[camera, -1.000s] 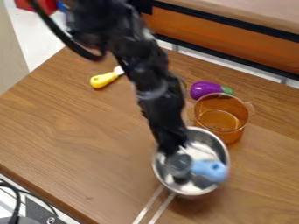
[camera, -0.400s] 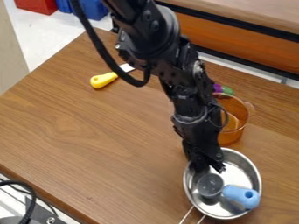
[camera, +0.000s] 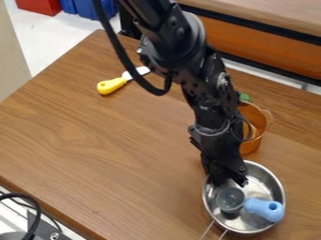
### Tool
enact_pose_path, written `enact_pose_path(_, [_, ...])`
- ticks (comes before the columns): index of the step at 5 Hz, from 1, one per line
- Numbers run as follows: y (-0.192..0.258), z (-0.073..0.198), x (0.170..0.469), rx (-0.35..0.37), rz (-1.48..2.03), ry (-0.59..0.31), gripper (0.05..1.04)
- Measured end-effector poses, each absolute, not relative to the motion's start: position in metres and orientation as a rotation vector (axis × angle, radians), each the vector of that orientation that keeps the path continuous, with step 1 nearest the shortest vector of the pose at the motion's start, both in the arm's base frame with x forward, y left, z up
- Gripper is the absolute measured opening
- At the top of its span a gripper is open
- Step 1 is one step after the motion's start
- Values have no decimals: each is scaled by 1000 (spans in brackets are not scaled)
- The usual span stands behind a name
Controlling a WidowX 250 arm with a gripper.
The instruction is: Move the silver pot to the bottom right of table
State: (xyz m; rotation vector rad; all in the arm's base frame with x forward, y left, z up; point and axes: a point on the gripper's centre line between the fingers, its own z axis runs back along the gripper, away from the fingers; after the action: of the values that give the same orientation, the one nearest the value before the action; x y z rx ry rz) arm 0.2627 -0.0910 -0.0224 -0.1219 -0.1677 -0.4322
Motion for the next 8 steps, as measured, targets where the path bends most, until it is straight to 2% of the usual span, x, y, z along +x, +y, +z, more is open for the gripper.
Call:
enact_pose_path(1, [-93,-19,268,-124,-423,-174,89])
enact_pose_path(2, [-91,-20,266,-114,-450,-156,239])
enact_pose_path(3, [-88,-11,269,-98,-438,-185,477])
enact_pose_path(5, [-74,14,267,-137,-408,-182,984])
enact_pose_path(6, [-59,34,268,-146,-383,-212,995])
enact_pose_path(8, [-20,43,277,-46,-273,-243,996])
